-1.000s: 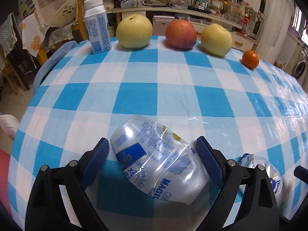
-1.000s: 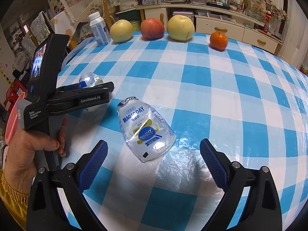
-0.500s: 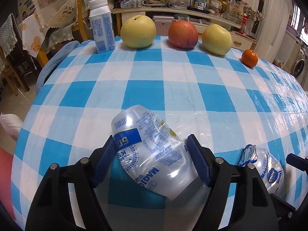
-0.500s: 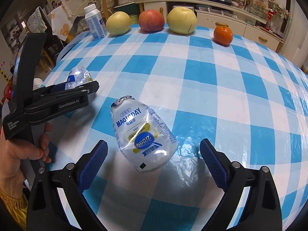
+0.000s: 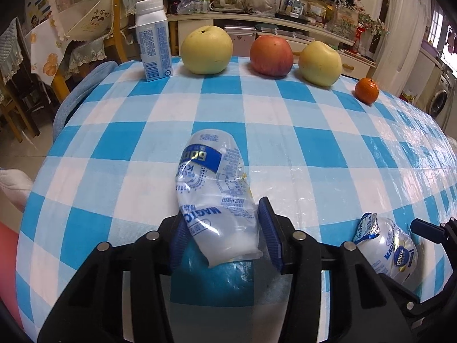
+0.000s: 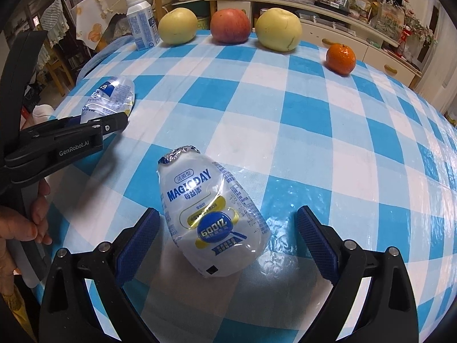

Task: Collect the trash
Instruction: 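Grasp a crumpled plastic bottle with the left tool while the right tool grasps the MAGICDAY bottle, then carry both crumpled bottles in the two tools to the pink bin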

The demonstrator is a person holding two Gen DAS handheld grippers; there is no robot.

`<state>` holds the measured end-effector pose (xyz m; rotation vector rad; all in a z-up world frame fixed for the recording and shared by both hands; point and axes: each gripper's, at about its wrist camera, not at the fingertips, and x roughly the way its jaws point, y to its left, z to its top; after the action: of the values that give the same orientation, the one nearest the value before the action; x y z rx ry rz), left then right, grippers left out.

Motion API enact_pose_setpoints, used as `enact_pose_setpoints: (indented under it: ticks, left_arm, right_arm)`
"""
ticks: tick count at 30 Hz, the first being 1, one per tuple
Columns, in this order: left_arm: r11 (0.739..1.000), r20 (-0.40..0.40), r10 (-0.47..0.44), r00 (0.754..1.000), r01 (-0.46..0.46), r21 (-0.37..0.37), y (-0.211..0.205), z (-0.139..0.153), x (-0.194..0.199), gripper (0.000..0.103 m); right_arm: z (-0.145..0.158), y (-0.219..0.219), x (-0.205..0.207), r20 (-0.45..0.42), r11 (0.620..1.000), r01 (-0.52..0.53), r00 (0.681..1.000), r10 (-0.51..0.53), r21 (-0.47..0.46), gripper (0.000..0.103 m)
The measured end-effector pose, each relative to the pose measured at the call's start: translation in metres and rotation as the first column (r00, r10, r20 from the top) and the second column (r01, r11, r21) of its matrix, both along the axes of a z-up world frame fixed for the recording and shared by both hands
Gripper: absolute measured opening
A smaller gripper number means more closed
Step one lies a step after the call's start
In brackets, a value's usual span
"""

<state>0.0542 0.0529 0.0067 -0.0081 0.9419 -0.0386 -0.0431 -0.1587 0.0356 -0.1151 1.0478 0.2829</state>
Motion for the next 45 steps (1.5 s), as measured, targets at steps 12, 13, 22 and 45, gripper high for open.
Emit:
enact_pose_setpoints:
  ticks: [12, 13, 22, 45]
  left_arm:
    - [1.0, 0.006, -0.022, 1.0, 0.022, 0.001, 0.003, 0.0, 0.002, 0.053]
    - [1.0, 0.006, -0.022, 1.0, 0.022, -0.004, 0.004, 0.0, 0.002, 0.05]
    - [0.994, 0.004, -0.03, 1.0, 0.03, -0.103, 0.016, 0.002, -0.001, 0.031]
    - [0.99, 0.085, -0.006, 0.996, 0.018, -0.143, 0.06, 0.037, -0.038, 0.031]
  right_arm:
    - [-0.002, 0.01, -0.003, 0.013, 0.998, -0.046, 0.999, 0.046, -0.035, 0.073]
    - [-0.001, 0.011, -0.003, 0.017, 0.998, -0.05, 0.999, 0.051, -0.035, 0.071]
    - [0.0, 0.017, -0.01, 0.028, 0.996, -0.08, 0.996, 0.081, -0.044, 0.068]
    - [0.019, 0.043, -0.028, 0.095, 0.992, -0.127, 0.987, 0.126, -0.004, 0.066]
